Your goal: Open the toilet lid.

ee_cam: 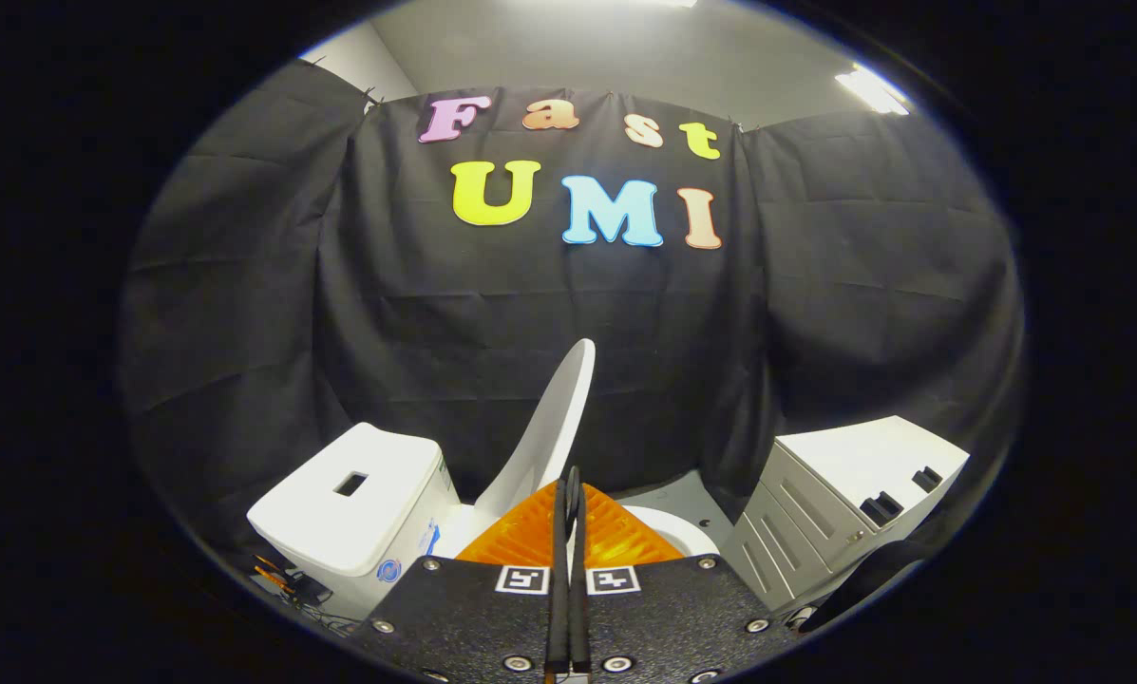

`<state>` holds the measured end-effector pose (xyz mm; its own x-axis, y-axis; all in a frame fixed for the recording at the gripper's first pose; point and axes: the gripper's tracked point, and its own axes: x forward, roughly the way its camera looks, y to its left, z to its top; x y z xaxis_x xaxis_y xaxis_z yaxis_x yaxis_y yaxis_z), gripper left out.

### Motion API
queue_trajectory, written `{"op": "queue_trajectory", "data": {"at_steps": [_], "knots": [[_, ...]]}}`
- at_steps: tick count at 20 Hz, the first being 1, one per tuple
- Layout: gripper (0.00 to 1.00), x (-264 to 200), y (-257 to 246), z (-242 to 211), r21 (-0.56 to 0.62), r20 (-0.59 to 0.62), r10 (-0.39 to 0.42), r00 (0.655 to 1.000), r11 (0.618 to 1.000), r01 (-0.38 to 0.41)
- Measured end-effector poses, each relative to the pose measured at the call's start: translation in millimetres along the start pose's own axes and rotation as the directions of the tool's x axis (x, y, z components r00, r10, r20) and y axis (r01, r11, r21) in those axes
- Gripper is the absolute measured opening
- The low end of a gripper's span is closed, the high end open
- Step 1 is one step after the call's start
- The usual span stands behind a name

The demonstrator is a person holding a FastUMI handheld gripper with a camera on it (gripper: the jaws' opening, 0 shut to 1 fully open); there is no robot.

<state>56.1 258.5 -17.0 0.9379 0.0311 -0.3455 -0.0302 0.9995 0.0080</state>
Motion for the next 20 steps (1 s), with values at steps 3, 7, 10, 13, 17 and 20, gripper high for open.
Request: {"op": "queue_trajectory", "data": {"at_steps": [3,7,10,13,17,20], "knots": [[0.00,-2.9,21.2,8.2,0.022,0.038,0.068,0.997,0.997,-0.069],[0.00,-5.5,37.0,14.0,0.011,0.057,0.082,0.995,0.996,-0.083],[0.00,-6.0,55.2,19.3,-0.010,0.068,0.112,0.991,0.994,-0.111],[0.00,-6.1,70.5,21.7,-0.046,0.078,0.131,0.988,0.991,-0.128],[0.00,-8.0,87.7,23.8,-0.077,0.082,0.144,0.986,0.987,-0.138],[0.00,-8.4,99.2,25.0,-0.070,0.082,0.158,0.984,0.986,-0.152]]}}
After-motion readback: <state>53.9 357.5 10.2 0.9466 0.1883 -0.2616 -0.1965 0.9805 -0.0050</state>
